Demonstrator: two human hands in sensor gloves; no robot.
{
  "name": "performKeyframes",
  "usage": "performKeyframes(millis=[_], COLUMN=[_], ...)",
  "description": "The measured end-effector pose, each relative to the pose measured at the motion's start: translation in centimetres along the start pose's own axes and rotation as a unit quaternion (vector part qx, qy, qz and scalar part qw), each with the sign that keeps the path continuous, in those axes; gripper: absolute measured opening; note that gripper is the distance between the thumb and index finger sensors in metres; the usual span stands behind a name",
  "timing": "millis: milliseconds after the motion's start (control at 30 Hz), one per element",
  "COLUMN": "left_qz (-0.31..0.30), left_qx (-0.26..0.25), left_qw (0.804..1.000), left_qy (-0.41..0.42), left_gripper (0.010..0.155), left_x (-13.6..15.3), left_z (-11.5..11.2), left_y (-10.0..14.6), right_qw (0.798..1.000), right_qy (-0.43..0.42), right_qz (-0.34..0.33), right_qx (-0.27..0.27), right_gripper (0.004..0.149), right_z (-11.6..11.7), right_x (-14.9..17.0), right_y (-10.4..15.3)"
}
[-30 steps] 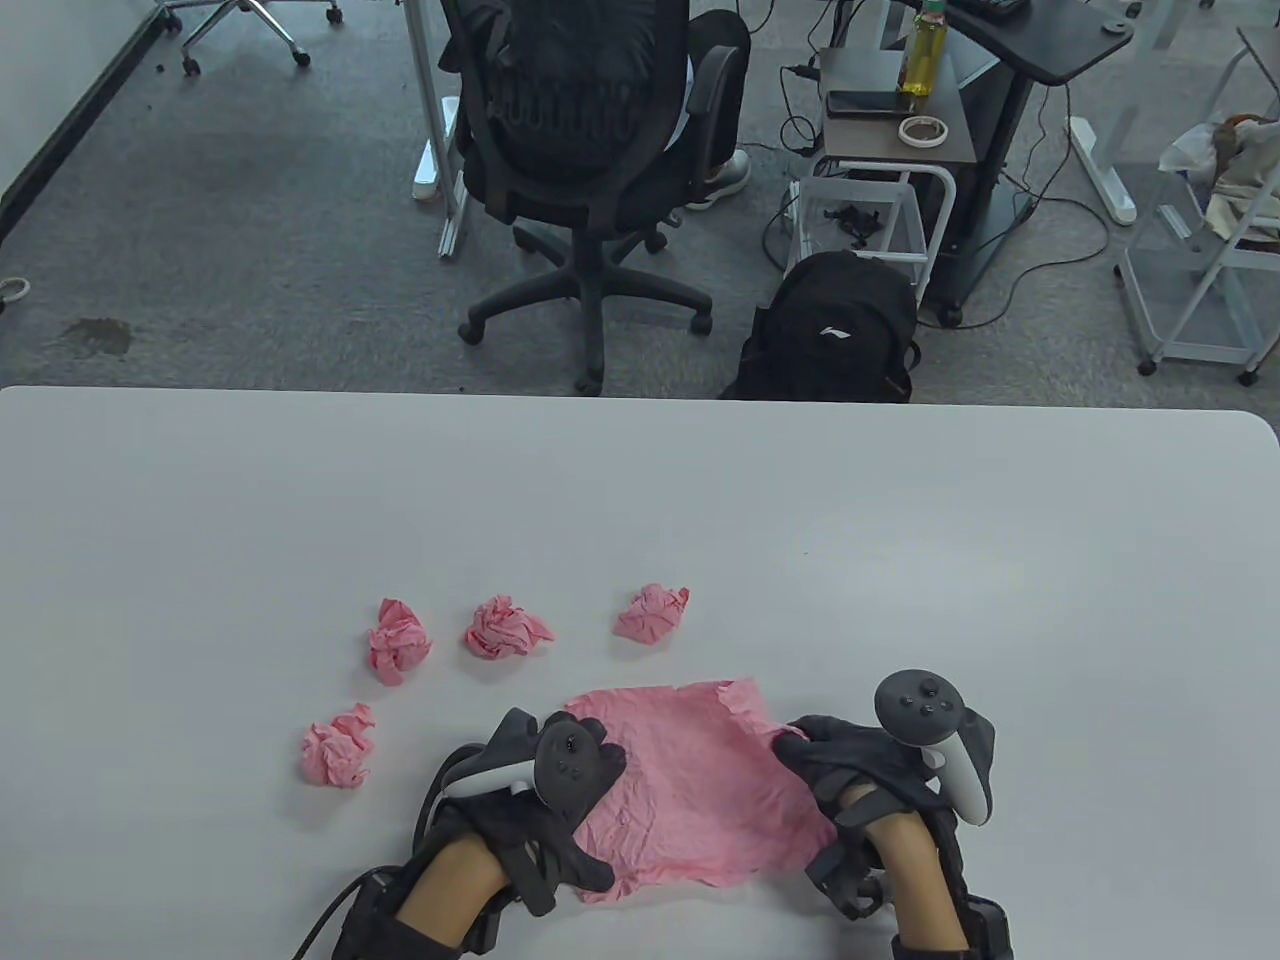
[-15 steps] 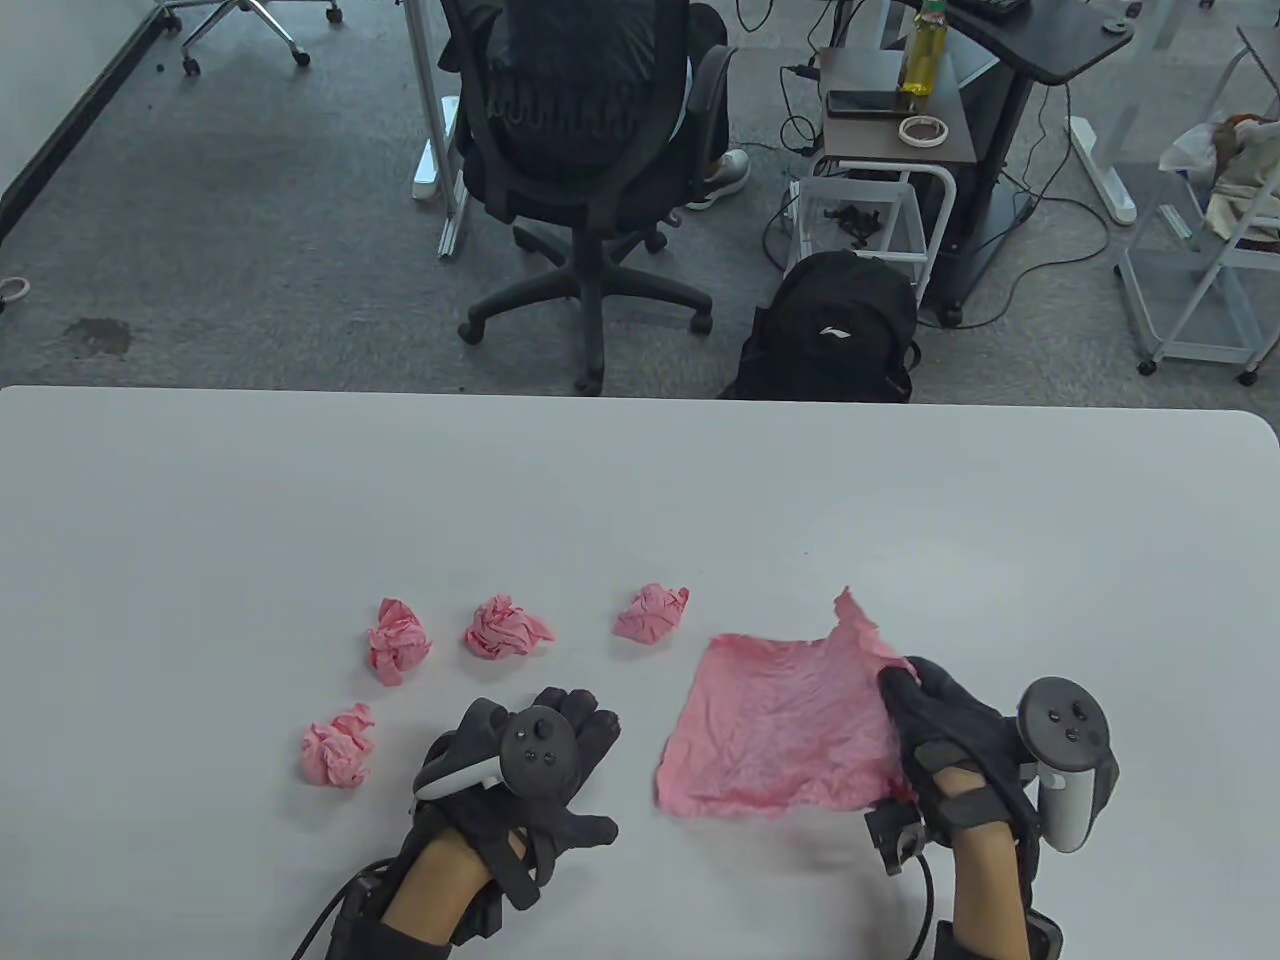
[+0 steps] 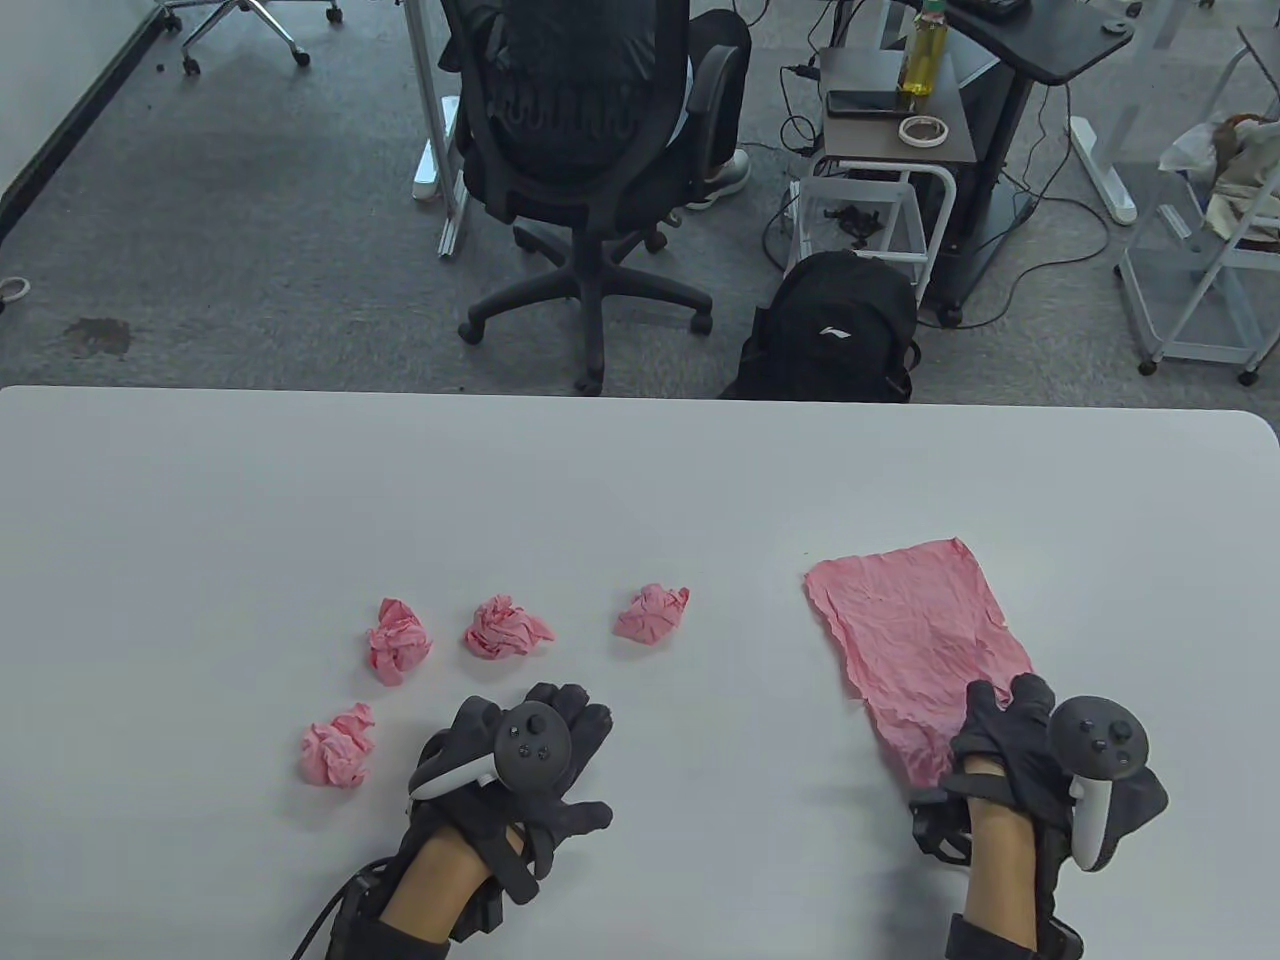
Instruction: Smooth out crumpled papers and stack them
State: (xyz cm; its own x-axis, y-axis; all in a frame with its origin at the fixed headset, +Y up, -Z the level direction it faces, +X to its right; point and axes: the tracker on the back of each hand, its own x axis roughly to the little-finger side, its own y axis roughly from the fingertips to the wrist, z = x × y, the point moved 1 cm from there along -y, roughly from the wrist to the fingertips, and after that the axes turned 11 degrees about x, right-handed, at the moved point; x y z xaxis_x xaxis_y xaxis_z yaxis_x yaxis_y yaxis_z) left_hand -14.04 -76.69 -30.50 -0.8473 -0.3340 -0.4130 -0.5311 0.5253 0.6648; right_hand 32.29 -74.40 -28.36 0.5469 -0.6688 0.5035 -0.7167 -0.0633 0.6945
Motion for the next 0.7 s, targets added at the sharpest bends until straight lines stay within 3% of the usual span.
performKeyframes(millis=[67,167,267,367,467,700], left_qz=[0.005,0.019,0.035,0.059,0.074,0.074], left_qx=[-0.025,-0.073,-0.128,-0.174,-0.206,-0.207], left_qw=[1.000,0.997,0.991,0.983,0.976,0.975], left_qy=[-0.001,0.004,0.005,-0.001,-0.006,0.004], left_gripper=[0.091,0.090,0.089,0.089,0.089,0.090], left_x=[0.2,0.7,1.2,1.8,2.3,2.8], left_z=[0.4,1.3,2.0,2.5,2.5,2.3], left_y=[0.4,1.2,2.0,2.5,2.8,2.6], right_qw=[0.997,0.989,0.982,0.977,0.965,0.924], right_qy=[0.049,0.019,0.001,0.003,0.002,0.058], right_qz=[-0.037,-0.076,-0.126,-0.190,-0.263,-0.347], right_qx=[0.056,0.122,0.142,0.100,0.024,-0.152], right_gripper=[0.086,0.084,0.079,0.074,0.070,0.068], right_z=[-1.3,-3.0,-3.3,-1.3,2.7,11.2], right_x=[-0.9,-2.2,-3.6,-5.7,-8.5,-15.6], right_y=[0.6,1.5,2.6,3.7,5.4,8.8])
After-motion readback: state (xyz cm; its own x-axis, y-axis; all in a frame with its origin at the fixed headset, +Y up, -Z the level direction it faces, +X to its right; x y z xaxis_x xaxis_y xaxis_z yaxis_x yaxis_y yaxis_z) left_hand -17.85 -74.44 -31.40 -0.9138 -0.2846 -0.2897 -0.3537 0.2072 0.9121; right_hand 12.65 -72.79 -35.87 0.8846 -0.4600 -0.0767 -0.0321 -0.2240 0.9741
